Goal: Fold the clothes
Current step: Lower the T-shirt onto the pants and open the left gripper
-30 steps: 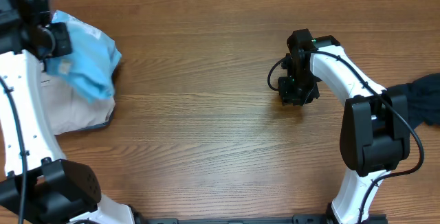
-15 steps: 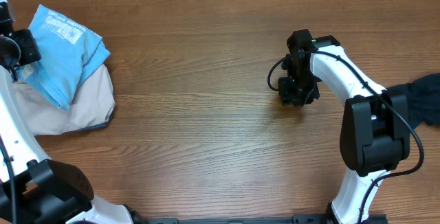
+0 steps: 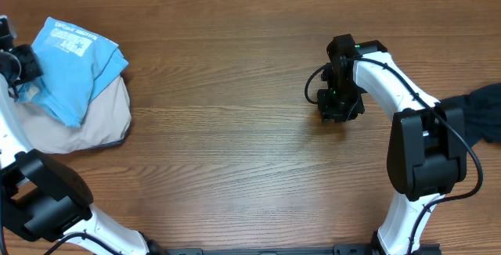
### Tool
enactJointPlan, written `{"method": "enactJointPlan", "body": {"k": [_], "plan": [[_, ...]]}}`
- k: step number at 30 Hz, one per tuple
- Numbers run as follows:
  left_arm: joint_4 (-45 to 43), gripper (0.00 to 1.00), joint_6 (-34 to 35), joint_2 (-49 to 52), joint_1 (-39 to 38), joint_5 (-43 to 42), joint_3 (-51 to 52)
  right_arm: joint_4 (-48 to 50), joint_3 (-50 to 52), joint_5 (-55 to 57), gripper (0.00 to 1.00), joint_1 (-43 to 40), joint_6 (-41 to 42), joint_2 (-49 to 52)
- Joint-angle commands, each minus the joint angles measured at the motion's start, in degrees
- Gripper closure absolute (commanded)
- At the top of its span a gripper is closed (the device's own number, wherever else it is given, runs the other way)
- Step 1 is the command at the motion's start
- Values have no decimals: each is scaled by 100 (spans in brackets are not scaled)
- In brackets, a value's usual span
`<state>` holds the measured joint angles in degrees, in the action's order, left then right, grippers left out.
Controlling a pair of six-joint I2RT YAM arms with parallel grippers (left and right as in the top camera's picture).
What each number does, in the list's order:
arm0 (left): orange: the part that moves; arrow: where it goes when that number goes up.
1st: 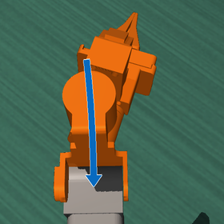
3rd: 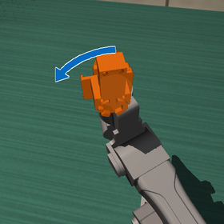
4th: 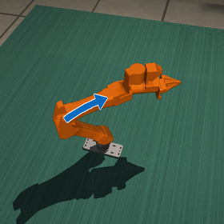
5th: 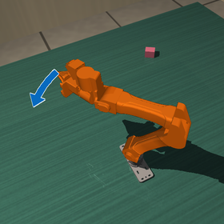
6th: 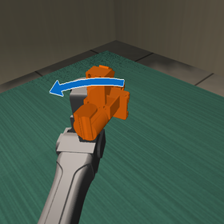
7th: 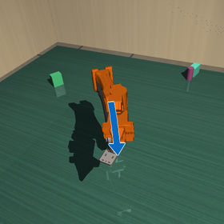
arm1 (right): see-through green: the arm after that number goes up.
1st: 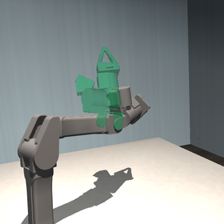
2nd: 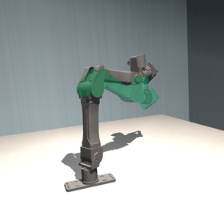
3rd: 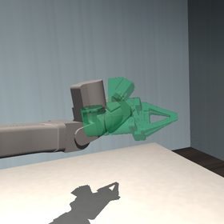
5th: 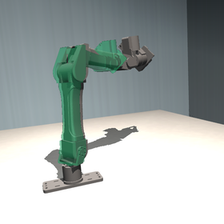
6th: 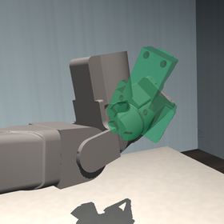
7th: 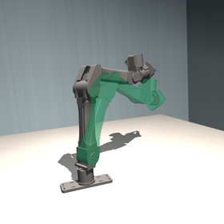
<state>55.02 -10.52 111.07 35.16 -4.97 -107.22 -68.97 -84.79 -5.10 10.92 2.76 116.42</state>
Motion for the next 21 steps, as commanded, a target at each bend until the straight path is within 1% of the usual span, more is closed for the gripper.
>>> {"method": "enactJointPlan", "body": {"k": [1,5,10,11,12,13,16,18,21], "plan": [[-33,94,103,229,247,111,-153,4,-2,-9,64,-17,-15,-199],[-249,93,575,398,476,111,-153,2,-2,-7,64,-17,-15,-199],[-396,87,756,444,588,120,-153,7,-2,-9,64,-17,-15,-199],[-407,84,761,444,599,164,-153,7,-2,-9,64,-17,-15,-199],[-407,78,804,444,605,236,-153,4,-2,-9,64,-17,-15,-199],[-409,69,872,444,608,295,-153,4,-2,-9,64,-17,-15,-199],[-407,51,931,442,610,269,-157,4,-2,-9,64,-17,-15,-199],[-382,47,929,426,610,48,-177,2,-2,-9,64,-17,-15,-199],[-334,46,927,304,608,-450,-273,0,-2,-9,64,-17,-15,-199]]}}
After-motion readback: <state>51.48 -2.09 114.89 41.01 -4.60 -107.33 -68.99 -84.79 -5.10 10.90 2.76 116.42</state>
